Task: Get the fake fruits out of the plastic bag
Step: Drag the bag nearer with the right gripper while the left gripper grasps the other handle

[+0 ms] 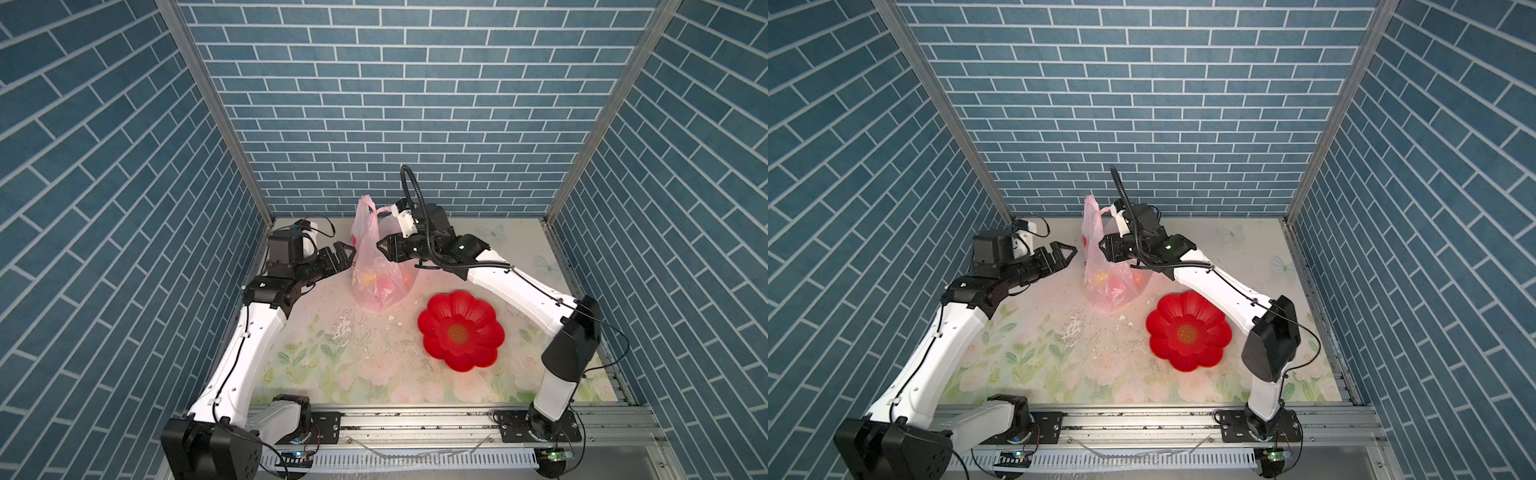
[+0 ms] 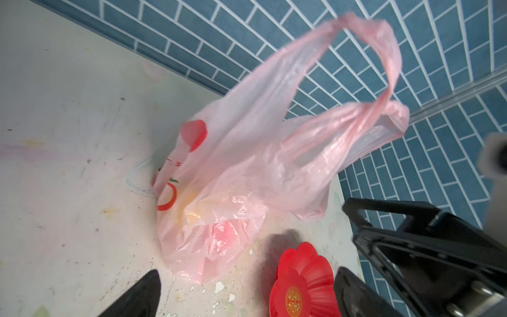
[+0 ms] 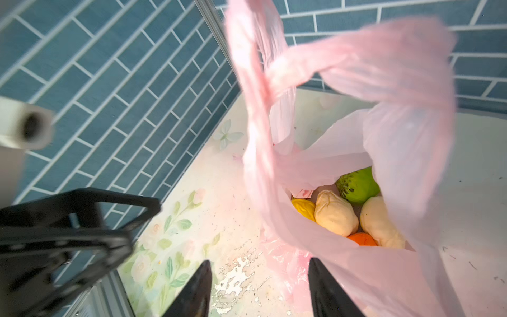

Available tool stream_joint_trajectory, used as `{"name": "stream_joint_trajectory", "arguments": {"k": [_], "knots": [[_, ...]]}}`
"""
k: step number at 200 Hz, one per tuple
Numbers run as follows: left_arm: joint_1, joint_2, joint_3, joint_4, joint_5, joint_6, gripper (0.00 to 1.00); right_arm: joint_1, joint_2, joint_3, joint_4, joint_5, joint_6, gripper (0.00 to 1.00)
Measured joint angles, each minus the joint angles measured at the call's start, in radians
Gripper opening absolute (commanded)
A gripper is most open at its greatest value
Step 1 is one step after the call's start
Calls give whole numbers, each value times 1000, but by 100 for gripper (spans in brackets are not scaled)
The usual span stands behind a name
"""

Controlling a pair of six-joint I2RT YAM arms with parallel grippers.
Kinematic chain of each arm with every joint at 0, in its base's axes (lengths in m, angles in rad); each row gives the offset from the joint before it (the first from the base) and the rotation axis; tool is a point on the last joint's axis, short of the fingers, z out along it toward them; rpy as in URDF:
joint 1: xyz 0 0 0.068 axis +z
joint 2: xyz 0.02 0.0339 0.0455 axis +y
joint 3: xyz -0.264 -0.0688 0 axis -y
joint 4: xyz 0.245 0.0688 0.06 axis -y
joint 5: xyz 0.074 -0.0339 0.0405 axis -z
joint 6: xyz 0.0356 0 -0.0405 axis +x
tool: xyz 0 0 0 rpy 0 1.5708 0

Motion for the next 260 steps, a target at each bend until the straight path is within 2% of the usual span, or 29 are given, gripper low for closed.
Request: {"name": "stream_joint_trajectory", "arguments": {"k": [29,52,66,112,144,169,180,215,260], "knots": [[-98,67,65,5,-48,23,99,0,-132,-106,-1,30,0,58],[-171,119,156,-28,-145,83,99,-3,-199,-164,-14,79,-5,58],[-198,151,207,-32,-185,112,96,-11,-221,-185,-20,101,-11,57],[-235,261,299,-34,-279,180,70,-117,-231,-239,-13,109,-18,53],[-257,343,351,-31,-322,202,62,-180,-223,-250,7,86,-18,52],[-274,396,386,-25,-359,220,42,-191,-206,-250,16,74,-19,50],[-282,412,399,-24,-372,228,37,-195,-194,-250,17,68,-19,49],[-296,413,401,-18,-387,229,33,-202,-154,-252,16,31,-23,49],[-297,329,329,-12,-395,226,9,-204,-66,-225,20,-20,-55,58]]}}
